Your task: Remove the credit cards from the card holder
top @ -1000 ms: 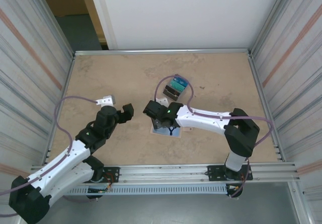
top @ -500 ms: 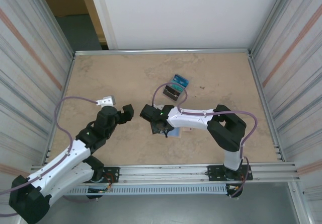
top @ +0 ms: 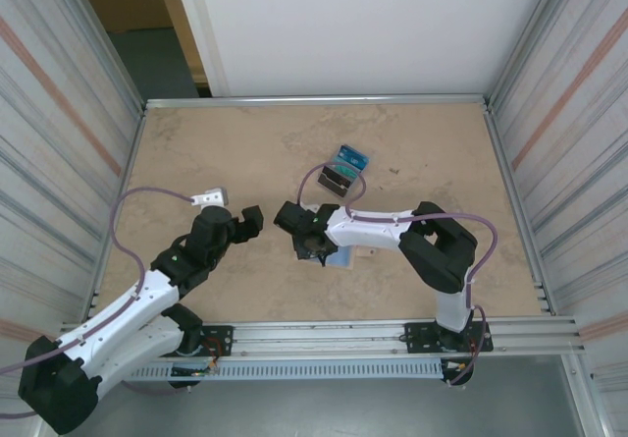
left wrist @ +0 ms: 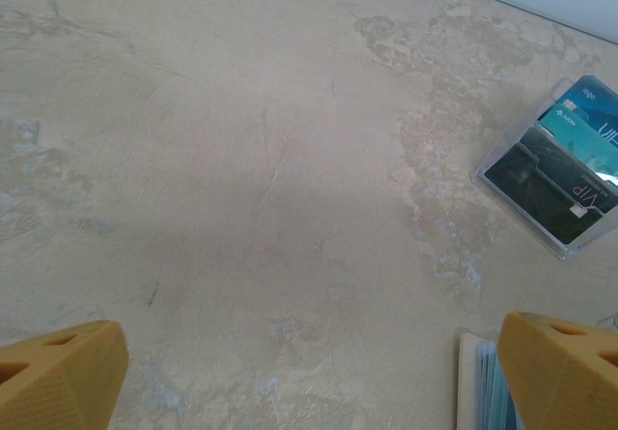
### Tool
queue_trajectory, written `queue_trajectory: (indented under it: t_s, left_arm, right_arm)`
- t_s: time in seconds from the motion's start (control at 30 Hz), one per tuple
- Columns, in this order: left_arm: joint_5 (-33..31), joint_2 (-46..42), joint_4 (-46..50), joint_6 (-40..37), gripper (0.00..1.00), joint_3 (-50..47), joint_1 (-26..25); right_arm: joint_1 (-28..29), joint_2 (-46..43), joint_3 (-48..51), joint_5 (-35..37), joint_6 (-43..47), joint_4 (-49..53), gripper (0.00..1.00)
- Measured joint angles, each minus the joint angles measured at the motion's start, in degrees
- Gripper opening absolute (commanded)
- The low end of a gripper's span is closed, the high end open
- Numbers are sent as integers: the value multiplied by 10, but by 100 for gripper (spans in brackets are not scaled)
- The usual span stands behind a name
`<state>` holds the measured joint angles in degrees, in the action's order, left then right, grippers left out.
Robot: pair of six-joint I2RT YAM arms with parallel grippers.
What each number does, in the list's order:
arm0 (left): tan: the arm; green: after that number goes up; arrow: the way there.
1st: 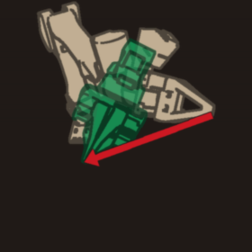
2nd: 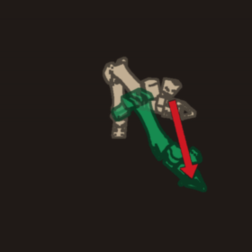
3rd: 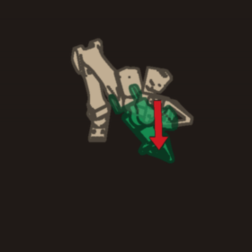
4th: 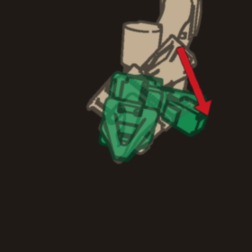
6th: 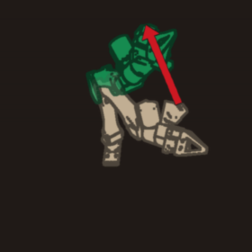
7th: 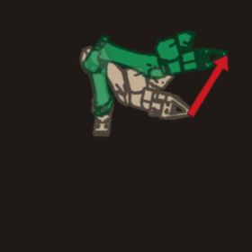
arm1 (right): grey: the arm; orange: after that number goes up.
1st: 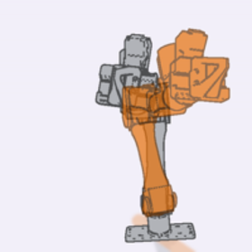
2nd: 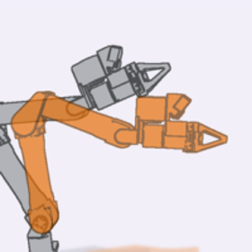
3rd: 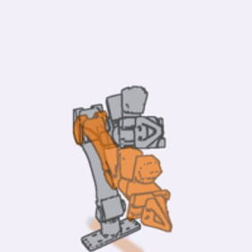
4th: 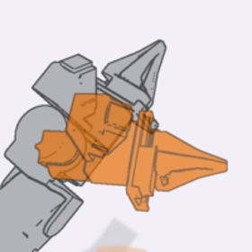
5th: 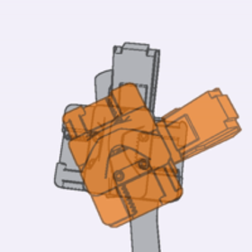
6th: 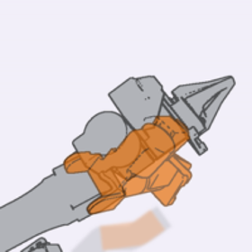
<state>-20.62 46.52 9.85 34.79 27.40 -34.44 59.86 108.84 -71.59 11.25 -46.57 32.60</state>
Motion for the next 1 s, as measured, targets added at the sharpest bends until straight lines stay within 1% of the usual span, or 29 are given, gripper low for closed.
queue_trajectory:
  t_s: [0.17,0.37,0.67,0.87,1.0]
  left_arm:
    - [0,0,0,0,99,0,0]
    - [2,0,4,-1,99,0,0]
    - [19,0,4,-3,99,1,0]
    - [20,-1,3,-3,99,4,-10]
    - [20,-1,3,-3,99,6,-13]
  right_arm:
    - [-3,-9,14,-8,-6,-16,29]
    - [-4,-24,37,-13,-4,-35,25]
    - [-5,-76,104,-67,37,-70,22]
    - [-5,-107,132,-66,47,-65,23]
    - [-5,-131,138,-49,50,-56,24]
